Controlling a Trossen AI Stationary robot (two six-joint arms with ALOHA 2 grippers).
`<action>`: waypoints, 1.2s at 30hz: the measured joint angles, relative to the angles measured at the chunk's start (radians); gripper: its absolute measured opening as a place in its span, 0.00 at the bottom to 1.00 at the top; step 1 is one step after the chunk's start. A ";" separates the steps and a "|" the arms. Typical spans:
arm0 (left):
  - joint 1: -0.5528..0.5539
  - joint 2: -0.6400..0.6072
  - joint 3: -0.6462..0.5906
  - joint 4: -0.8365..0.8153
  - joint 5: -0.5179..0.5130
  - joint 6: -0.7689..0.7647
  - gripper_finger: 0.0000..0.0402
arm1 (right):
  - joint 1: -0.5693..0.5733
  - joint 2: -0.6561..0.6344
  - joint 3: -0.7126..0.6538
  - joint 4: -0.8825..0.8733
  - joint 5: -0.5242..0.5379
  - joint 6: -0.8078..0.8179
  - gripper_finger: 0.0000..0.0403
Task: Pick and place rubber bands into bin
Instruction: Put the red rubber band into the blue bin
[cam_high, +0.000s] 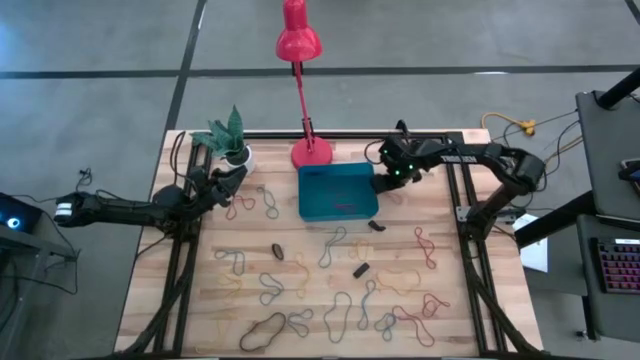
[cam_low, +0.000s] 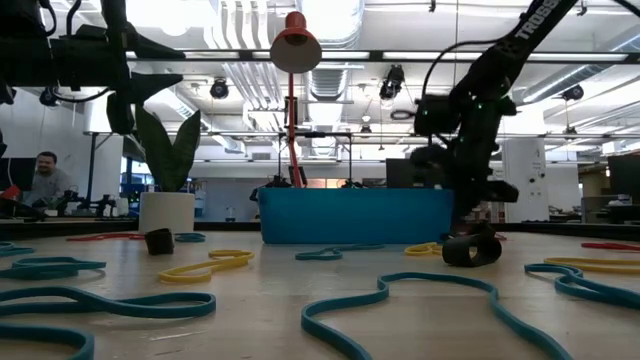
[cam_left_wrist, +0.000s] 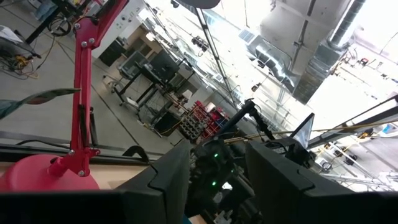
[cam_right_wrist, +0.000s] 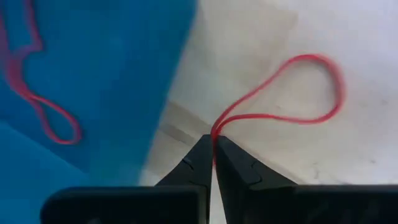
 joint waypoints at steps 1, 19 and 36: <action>0.000 0.000 0.000 0.000 0.000 0.000 0.35 | 0.000 -0.012 0.001 -0.001 0.003 0.003 0.02; 0.000 0.005 0.000 -0.001 -0.004 0.001 0.35 | 0.010 -0.275 0.106 0.155 -0.072 0.044 0.02; 0.000 0.005 0.000 -0.009 -0.013 0.001 0.35 | 0.109 -0.083 0.271 0.248 -0.217 0.112 0.02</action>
